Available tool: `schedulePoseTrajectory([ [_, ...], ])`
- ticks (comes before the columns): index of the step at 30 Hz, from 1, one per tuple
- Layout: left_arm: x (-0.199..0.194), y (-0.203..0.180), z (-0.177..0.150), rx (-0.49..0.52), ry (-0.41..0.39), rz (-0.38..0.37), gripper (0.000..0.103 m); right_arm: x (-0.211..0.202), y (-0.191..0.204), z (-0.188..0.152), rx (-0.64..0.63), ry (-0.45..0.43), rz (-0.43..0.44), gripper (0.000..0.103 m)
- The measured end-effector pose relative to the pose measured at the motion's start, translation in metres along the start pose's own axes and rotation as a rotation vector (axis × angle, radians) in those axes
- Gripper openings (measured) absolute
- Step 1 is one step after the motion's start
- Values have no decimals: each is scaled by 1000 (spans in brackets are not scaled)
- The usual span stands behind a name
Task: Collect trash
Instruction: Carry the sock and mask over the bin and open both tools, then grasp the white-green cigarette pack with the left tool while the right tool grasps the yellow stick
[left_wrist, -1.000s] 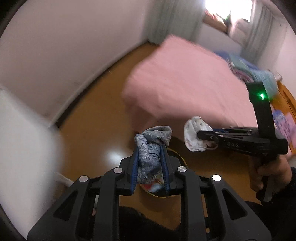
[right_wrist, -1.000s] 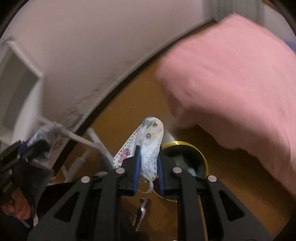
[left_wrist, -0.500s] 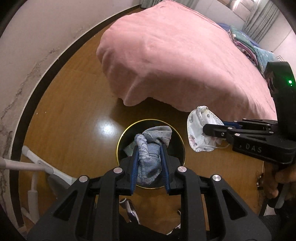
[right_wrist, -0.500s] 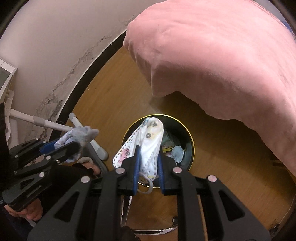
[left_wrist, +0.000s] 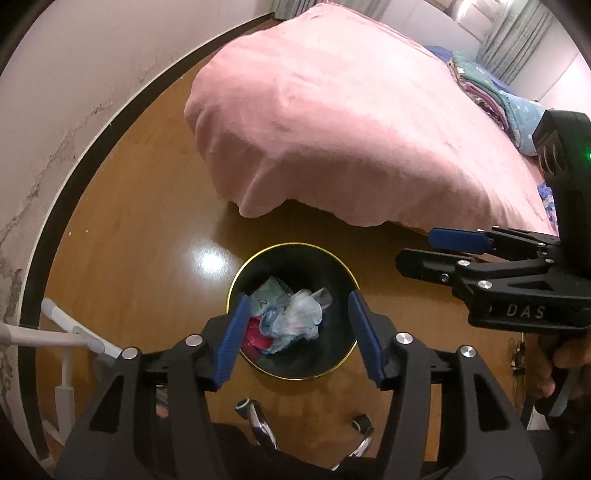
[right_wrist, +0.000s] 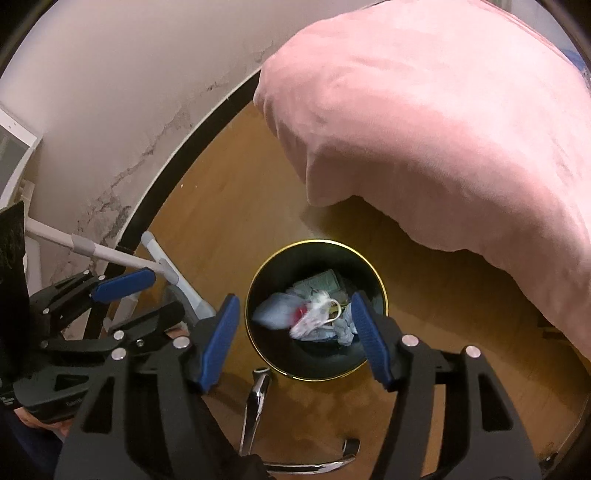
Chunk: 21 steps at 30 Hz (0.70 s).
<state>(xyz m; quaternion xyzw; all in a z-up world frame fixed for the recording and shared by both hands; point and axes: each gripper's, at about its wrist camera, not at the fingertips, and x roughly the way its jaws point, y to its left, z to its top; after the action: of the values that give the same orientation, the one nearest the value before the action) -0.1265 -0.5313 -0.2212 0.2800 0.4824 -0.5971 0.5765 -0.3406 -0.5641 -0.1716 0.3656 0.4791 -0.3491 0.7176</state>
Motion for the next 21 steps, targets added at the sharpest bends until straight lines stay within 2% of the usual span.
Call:
schedulePoseTrajectory([
  [1, -5, 0, 0, 5, -9, 2, 67, -5, 3, 0, -4, -11, -3, 61],
  [4, -41, -2, -2, 30, -73, 42, 80, -30, 20, 3, -33, -56, -13, 62],
  [7, -85, -2, -8, 59, -134, 83, 90, -60, 52, 7, -90, -121, -6, 69],
  [9, -128, 2, -17, 78, -197, 135, 92, -77, 81, 11, -147, -157, 11, 72],
  [13, -211, 30, -48, 56, -292, 271, 93, -107, 175, 14, -322, -229, 89, 78],
  [16, -273, 72, -89, -25, -342, 377, 93, -116, 262, 6, -490, -240, 195, 78],
  [18, -311, 109, -127, -106, -343, 455, 93, -114, 318, -4, -600, -221, 263, 78],
  [21, -359, 164, -189, -237, -325, 613, 93, -104, 407, -31, -768, -150, 395, 78],
])
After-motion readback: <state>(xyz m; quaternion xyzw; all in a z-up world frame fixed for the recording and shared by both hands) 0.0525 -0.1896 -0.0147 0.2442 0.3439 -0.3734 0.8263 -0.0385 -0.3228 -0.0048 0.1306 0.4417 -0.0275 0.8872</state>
